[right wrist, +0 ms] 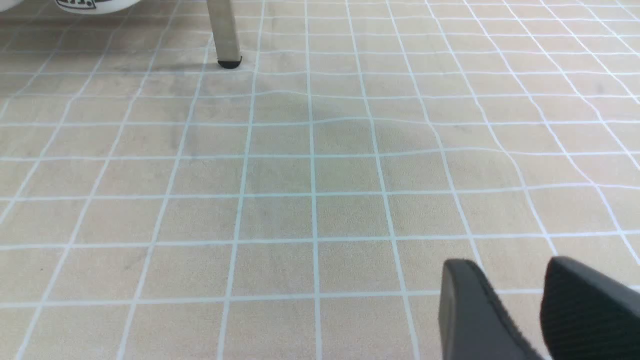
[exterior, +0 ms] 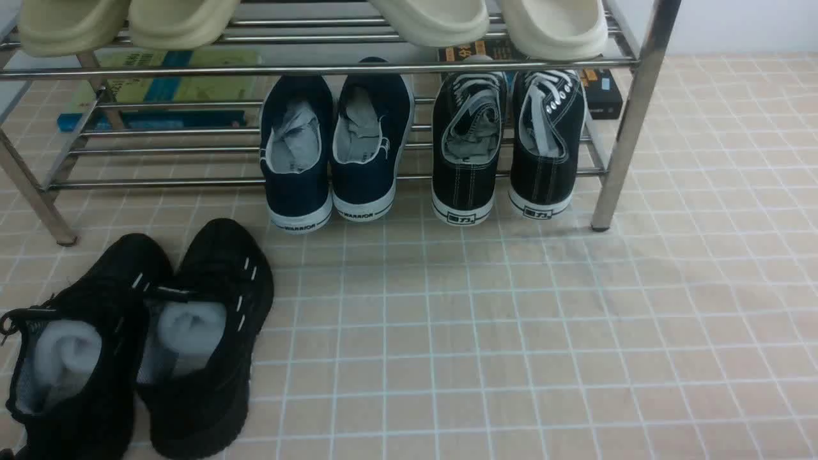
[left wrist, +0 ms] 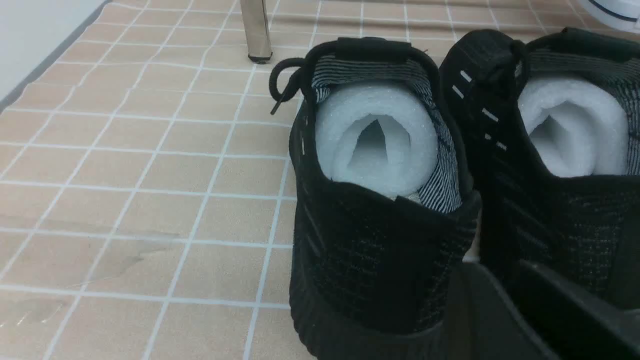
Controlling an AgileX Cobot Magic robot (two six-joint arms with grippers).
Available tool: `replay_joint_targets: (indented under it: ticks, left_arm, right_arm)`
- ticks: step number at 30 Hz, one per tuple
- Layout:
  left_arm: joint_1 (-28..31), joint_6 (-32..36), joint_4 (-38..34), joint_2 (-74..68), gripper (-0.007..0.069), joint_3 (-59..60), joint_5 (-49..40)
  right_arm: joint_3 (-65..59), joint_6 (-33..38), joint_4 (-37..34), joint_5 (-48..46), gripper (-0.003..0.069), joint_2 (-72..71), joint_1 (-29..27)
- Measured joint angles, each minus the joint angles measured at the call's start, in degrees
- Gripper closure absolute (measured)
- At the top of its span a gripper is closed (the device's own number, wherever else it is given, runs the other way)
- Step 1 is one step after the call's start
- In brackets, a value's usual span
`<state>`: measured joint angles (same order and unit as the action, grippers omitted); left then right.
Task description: Take the shoes off the shelf from the light coffee tablecloth by hand.
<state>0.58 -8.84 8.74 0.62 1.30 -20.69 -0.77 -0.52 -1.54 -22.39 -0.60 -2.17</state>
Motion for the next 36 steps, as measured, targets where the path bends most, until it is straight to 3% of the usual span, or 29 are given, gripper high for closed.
replay_joint_targets:
  ticks: [31,33,36]
  left_arm:
    - [0.0,0.0,0.1,0.0,0.0464,0.0,-0.1]
    - [0.0,0.0,0.1,0.0,0.0464,0.0,-0.1]
    - [0.0,0.0,0.1,0.0,0.0463,0.0,-0.1]
  right_arm:
    - [0.0,0.0,-0.2,0.0,0.0421,0.0,0.0]
    - [0.0,-0.4,-1.2,0.0,0.0421,0.0,0.0]
    - [0.0,-7.8,-15.5,-0.1,0.0421,0.0,0.0]
